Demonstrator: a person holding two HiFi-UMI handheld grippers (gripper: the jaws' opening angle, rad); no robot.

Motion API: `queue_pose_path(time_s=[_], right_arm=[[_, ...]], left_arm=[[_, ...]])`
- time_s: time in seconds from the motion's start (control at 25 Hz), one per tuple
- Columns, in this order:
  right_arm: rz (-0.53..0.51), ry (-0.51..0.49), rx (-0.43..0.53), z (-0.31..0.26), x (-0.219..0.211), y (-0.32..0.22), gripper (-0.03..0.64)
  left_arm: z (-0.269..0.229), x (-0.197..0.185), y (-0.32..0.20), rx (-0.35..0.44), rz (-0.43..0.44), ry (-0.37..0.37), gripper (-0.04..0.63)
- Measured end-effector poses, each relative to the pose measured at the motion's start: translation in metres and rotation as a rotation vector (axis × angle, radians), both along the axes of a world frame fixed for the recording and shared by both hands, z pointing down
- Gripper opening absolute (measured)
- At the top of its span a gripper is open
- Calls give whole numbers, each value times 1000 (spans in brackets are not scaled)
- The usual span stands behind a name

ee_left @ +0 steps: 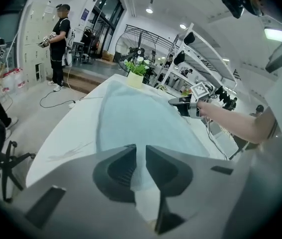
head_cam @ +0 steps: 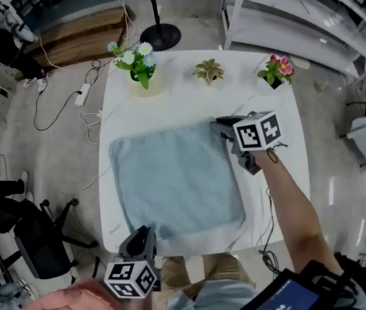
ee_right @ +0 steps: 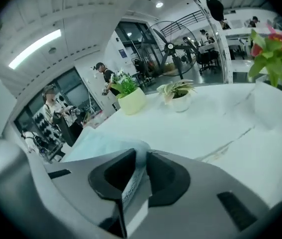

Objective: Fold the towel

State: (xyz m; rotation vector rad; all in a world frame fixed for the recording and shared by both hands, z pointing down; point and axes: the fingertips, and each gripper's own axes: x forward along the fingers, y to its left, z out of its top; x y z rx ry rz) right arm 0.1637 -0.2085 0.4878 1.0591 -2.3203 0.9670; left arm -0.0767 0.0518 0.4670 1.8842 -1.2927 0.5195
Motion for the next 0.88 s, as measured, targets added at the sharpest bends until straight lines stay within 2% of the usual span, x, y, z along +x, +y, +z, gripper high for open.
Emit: queue_pose_path(time_s=[0.04,0.08,0.24,0.6,0.68,0.76,0.88], right_arm=[[-5,24,6,4,1,-3,62],[-6,41,12,6,3,-5,44],[14,65,9,7,26,-9,41],[78,181,56,-2,113,-30,43],[85,185,57,-1,124,-32,80],[104,176,51,-4,131,-30,234],[173,106,66,-27,138,-8,270]], left_arm=[[1,1,-3,-2,5,-3,61],[2,3,-6,-5,12,-4,60],[2,20,-19,-12,55,2,60],[6,70,-44,-18,171,24,60],[8,77,-47,-17,188,21,60],[8,82,-50,-12,198,17,60],[4,83,-51,-3,198,13,60]])
